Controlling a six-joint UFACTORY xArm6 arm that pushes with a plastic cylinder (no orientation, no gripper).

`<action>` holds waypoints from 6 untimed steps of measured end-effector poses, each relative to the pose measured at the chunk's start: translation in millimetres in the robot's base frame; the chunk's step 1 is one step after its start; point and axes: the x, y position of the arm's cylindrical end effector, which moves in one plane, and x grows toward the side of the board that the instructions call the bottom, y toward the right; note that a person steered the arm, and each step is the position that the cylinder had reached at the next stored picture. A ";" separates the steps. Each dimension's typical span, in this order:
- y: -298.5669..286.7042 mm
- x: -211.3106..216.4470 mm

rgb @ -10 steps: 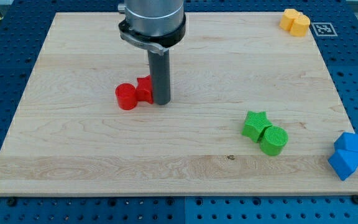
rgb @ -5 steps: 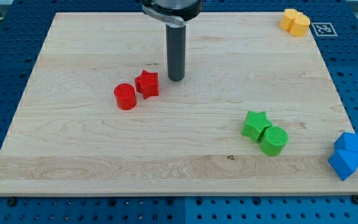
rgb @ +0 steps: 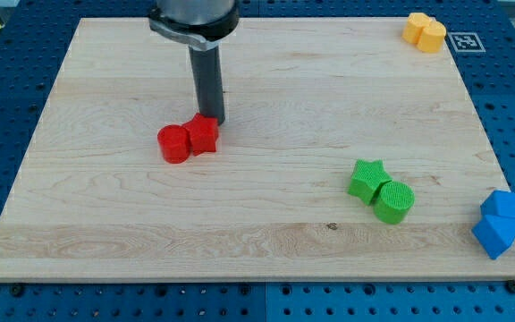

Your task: Push the red star along with the red circle towards bottom left

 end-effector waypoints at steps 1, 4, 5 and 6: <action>-13.9 11.0; -44.9 40.2; -34.1 18.3; 5.6 11.7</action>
